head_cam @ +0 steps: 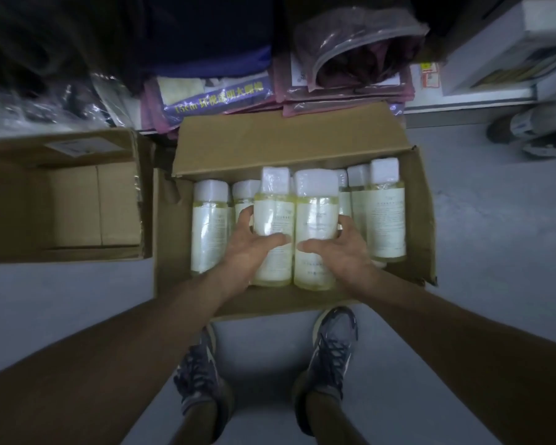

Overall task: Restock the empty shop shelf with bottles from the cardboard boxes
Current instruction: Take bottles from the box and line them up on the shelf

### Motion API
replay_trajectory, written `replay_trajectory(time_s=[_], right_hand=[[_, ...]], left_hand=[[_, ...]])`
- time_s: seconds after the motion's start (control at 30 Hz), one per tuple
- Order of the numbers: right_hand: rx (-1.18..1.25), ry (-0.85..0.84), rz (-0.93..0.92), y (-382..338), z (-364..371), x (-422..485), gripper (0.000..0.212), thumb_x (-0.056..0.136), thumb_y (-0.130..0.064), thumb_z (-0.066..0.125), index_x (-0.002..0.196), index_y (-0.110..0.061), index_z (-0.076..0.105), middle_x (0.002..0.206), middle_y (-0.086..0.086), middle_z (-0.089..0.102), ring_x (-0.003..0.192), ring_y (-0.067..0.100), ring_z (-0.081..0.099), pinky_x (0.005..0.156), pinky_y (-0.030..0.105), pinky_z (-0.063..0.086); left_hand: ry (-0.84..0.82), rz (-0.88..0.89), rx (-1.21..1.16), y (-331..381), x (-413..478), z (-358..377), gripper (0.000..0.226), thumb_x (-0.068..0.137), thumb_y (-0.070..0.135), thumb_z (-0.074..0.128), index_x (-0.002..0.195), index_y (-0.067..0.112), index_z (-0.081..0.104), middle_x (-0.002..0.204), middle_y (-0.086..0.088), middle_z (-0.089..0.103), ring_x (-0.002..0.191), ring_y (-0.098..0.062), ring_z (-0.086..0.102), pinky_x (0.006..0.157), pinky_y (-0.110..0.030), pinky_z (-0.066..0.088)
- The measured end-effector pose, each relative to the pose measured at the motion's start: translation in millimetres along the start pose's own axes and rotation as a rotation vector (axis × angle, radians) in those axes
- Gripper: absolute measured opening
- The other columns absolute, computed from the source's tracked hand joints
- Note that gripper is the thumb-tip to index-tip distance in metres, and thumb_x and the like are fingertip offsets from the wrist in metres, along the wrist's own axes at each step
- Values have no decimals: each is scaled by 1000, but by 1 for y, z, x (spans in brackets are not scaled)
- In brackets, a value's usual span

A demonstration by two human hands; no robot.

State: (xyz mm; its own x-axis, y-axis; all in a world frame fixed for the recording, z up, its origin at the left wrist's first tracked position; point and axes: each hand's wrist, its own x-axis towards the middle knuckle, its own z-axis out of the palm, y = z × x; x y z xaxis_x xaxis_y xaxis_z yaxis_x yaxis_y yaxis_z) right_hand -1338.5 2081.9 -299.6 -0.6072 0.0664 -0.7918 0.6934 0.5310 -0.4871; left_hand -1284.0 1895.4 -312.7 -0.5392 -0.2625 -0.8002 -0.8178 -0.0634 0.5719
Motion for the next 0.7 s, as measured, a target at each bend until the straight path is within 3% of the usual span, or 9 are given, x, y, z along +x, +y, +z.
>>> replay_trajectory(time_s=[0.1,0.17,0.27,0.37,0.5,0.63,0.7], right_hand=[[48,-19,-34,-24,-16,-45,79,60,-31,101,123,-37,54,99,-16,72,88,1,69,61,23,53],[75,-35,-63,-42,-30,-77,81,60,-31,101,125,-38,53,101,-17,72,90,1,69,64,25,53],[90,-52,-114,-70,-51,-125,83,61,-31,101,127,-42,51,97,-22,73,88,-3,70,69,27,56],[82,-58,-188,-108,-70,-177,84,61,-35,99,128,-46,50,92,-39,69,83,-14,68,69,24,55],[58,-87,-267,-168,-86,-256,92,55,-45,96,135,-41,50,101,-22,73,93,-2,71,81,35,62],[8,-144,-380,-234,-102,-341,85,62,-35,99,132,-39,51,109,-21,71,98,-1,69,87,36,61],[2,-165,-427,-264,-107,-380,82,63,-31,99,129,-44,52,108,-22,72,96,-4,70,86,34,61]], left_hand=[[-45,34,-56,26,-44,-22,83,68,37,97,137,46,51,104,14,79,94,-8,78,86,-45,66],[-58,50,-77,46,-76,-35,81,62,41,97,130,49,53,104,16,79,95,-8,78,85,-45,66],[-44,92,-136,79,-124,-52,91,59,37,97,138,43,52,107,14,79,101,-11,78,83,-43,66],[-13,147,-180,117,-180,-72,94,61,30,97,143,41,52,110,16,79,104,-10,78,88,-46,64],[42,226,-203,171,-266,-110,86,73,18,97,145,36,55,122,10,78,112,-13,76,92,-45,65],[155,306,-248,220,-358,-154,80,69,20,97,136,41,58,119,12,78,109,-10,76,80,-32,65],[207,339,-278,238,-400,-176,78,75,16,96,137,39,57,120,12,77,109,-10,75,81,-32,65]])
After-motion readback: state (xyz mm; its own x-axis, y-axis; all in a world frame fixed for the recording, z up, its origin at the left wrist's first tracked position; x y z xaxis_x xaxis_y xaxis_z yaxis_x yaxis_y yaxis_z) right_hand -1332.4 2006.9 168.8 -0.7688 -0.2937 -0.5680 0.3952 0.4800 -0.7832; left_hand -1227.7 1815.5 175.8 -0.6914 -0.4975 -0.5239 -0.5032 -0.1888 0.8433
